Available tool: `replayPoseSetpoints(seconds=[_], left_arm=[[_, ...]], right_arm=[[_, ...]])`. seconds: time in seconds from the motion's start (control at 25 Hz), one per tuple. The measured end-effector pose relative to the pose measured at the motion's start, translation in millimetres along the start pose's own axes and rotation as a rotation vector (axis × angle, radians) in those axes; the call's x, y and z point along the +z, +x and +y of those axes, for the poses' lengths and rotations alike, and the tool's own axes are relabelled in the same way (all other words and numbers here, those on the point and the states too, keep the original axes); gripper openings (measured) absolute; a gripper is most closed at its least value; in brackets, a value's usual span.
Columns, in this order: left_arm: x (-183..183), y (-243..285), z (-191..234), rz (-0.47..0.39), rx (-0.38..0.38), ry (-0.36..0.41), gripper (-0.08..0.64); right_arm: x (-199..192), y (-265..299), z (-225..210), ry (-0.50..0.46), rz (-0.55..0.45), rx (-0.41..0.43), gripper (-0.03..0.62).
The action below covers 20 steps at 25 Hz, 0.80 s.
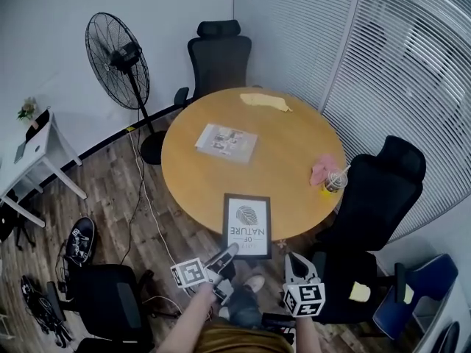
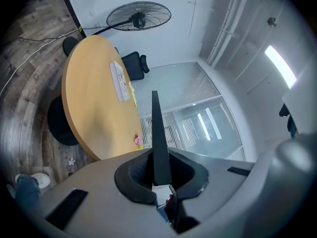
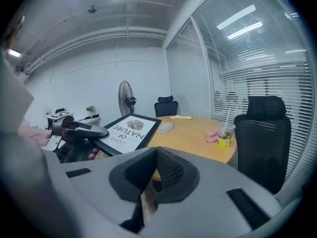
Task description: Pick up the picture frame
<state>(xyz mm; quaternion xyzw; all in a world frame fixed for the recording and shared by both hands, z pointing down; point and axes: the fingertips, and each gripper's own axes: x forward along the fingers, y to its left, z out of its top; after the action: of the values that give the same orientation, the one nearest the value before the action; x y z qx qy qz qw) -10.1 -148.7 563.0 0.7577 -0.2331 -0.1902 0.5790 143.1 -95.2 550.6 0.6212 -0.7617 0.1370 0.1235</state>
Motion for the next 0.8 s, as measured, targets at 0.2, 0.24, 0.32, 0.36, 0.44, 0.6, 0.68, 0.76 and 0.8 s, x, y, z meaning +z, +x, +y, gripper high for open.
replayPoseSetpoints(seconds=[0.2, 0.24, 0.32, 0.36, 0.44, 0.6, 0.68, 0.76, 0.8], left_arm=[[5.6, -5.8, -17.4, -0.004, -0.018, 0.017, 0.051], [6.7, -9.3, -16.4, 0.003, 0.008, 0.039, 0.051], [6.5, -14.6, -18.4, 0.007, 0.027, 0.051, 0.051], [6.6, -17.9, -18.0, 0.009, 0.044, 0.06, 0.051], [8.3, -25.9, -12.3, 0.017, 0.114, 0.095, 0.051], [8.4, -26.1, -22.9, 0.009, 0.057, 0.088, 0.051], [7.8, -23.1, -31.1, -0.001, -0.003, 0.073, 0.051], [9.6, -28.4, -29.8, 0.007, 0.057, 0.109, 0.051], [8.2, -27.6, -36.0, 0.006, 0.034, 0.097, 0.051]], right_arm=[[12.2, -3.1, 9.8, -0.016, -0.028, 0.005, 0.012], [14.6, -4.7, 11.1, -0.019, -0.034, 0.004, 0.012], [16.2, -7.2, 13.9, -0.018, -0.042, 0.005, 0.012], [15.6, -8.0, 15.3, -0.015, -0.046, 0.006, 0.012], [15.7, -9.7, 17.5, -0.011, -0.055, 0.009, 0.012], [21.1, -16.8, 19.6, -0.014, -0.068, -0.001, 0.012], [22.8, -19.8, 19.8, -0.014, -0.073, -0.005, 0.012], [24.4, -22.0, 20.4, -0.013, -0.078, -0.007, 0.012], [25.0, -23.3, 20.6, -0.011, -0.08, -0.007, 0.012]])
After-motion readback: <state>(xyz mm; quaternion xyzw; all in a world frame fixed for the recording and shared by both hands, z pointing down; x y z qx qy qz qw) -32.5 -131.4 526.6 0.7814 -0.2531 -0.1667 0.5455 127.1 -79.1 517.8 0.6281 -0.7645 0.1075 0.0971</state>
